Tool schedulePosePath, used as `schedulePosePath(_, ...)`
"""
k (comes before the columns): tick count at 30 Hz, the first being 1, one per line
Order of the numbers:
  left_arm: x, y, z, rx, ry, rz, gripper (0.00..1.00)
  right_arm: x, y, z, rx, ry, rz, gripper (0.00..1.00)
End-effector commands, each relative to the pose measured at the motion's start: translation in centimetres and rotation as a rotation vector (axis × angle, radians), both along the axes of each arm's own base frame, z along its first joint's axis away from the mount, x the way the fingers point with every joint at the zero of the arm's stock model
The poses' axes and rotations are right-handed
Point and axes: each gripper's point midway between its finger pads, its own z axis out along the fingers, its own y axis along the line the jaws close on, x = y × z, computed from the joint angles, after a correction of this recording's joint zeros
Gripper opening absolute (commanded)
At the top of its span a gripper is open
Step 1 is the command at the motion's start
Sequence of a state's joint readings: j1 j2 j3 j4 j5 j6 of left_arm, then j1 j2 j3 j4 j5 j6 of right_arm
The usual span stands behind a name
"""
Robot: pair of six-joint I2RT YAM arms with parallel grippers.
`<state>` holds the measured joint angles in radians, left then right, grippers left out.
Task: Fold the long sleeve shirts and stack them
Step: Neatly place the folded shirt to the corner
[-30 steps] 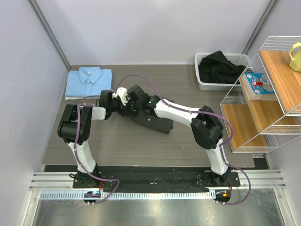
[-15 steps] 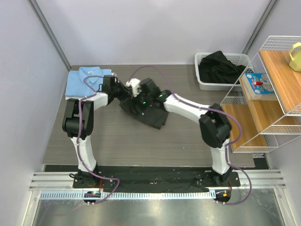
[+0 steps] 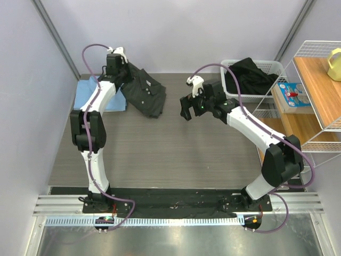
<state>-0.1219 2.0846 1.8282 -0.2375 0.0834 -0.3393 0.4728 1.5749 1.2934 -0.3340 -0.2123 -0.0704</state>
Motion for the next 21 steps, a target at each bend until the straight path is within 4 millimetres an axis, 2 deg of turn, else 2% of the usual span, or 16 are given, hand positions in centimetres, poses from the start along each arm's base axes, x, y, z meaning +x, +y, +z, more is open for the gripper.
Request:
schedulePosePath(1, 0.7, 2.2, 3.0, 0.18, -0.065, -0.008, 0.0, -1.0, -0.3, 0.8, -0.008, -0.021, 0.013, 1.0)
schedulePosePath(9, 0.3, 4.1, 7.7, 0.3, -0.171, -0.016, 0.0, -1.5, -0.2, 0.0, -0.004, 0.007, 0.024, 1.0)
schedulePosePath(21, -0.4, 6.4, 11.2, 0.324, -0.217, 0.055, 0.0, -1.8, -0.4, 0.4, -0.008, -0.003, 0.021, 1.0)
